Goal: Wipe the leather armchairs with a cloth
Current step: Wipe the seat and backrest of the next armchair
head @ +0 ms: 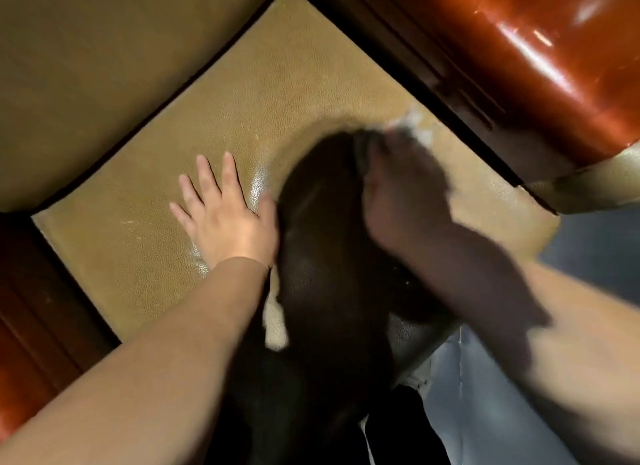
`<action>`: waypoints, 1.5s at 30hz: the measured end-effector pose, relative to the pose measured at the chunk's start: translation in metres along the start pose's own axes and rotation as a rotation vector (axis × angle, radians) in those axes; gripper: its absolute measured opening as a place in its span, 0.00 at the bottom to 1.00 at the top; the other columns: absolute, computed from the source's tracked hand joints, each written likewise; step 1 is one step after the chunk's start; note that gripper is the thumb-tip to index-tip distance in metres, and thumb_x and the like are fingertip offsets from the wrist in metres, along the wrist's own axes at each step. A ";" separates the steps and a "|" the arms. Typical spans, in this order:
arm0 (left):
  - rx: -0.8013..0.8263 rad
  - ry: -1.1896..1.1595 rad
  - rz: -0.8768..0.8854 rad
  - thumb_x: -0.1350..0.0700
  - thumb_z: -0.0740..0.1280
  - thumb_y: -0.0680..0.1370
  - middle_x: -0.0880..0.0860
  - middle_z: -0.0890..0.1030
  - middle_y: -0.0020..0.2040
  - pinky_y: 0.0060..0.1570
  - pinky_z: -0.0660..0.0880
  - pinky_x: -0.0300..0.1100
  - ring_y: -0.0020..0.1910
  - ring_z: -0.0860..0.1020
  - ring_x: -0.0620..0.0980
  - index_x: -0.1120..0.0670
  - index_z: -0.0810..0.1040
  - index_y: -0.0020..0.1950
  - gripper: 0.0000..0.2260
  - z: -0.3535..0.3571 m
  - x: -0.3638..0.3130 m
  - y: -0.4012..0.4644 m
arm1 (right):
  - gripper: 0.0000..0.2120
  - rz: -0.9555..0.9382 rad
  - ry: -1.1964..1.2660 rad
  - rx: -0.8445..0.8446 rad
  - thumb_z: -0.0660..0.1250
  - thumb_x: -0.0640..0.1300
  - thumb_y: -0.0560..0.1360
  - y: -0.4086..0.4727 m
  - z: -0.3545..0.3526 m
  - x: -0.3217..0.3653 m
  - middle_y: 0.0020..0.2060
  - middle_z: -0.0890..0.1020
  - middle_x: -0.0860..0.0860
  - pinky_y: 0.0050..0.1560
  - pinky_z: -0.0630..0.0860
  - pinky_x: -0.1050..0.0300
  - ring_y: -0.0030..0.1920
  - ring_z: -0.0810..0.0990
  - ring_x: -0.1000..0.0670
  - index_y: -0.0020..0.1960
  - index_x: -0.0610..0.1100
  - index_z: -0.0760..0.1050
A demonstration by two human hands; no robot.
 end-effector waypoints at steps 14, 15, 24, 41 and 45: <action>0.050 -0.023 0.048 0.38 0.51 0.79 0.52 0.53 0.87 0.81 0.42 0.67 0.85 0.49 0.59 0.43 0.57 0.85 0.34 -0.003 -0.003 -0.011 | 0.27 -0.021 0.061 -0.094 0.56 0.39 0.77 -0.084 0.010 0.000 0.74 0.71 0.36 0.74 0.64 0.33 0.73 0.67 0.28 0.75 0.38 0.70; 0.069 -0.042 0.072 0.40 0.52 0.80 0.52 0.53 0.87 0.81 0.43 0.66 0.85 0.50 0.59 0.44 0.58 0.85 0.33 -0.006 -0.003 -0.013 | 0.27 -0.181 0.079 -0.035 0.55 0.41 0.79 -0.121 0.023 0.030 0.77 0.69 0.39 0.78 0.60 0.34 0.77 0.62 0.30 0.78 0.39 0.68; 0.193 0.006 0.432 0.37 0.58 0.77 0.53 0.50 0.87 0.79 0.41 0.68 0.84 0.46 0.66 0.45 0.57 0.85 0.37 -0.007 -0.076 -0.096 | 0.27 0.111 0.072 -0.081 0.53 0.39 0.80 -0.095 0.003 -0.084 0.77 0.67 0.37 0.80 0.57 0.40 0.78 0.63 0.34 0.79 0.37 0.66; 0.114 0.126 0.424 0.39 0.55 0.78 0.55 0.55 0.86 0.79 0.49 0.70 0.84 0.52 0.67 0.46 0.57 0.85 0.35 0.016 -0.073 -0.109 | 0.36 0.174 0.089 0.060 0.50 0.61 0.83 -0.102 0.008 -0.043 0.84 0.50 0.41 0.82 0.45 0.39 0.83 0.46 0.36 0.84 0.41 0.52; 0.078 0.107 0.429 0.39 0.55 0.77 0.55 0.56 0.86 0.80 0.49 0.69 0.83 0.53 0.66 0.46 0.58 0.85 0.35 0.012 -0.080 -0.106 | 0.31 -0.214 0.043 0.015 0.58 0.57 0.83 -0.160 0.014 -0.049 0.78 0.68 0.42 0.80 0.58 0.37 0.81 0.59 0.37 0.80 0.41 0.64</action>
Point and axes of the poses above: each hand's wrist, its own y-axis towards the middle knuckle, its own z-axis out of the palm, x = y × z, the point moved 7 cm from there along y, towards the middle knuckle
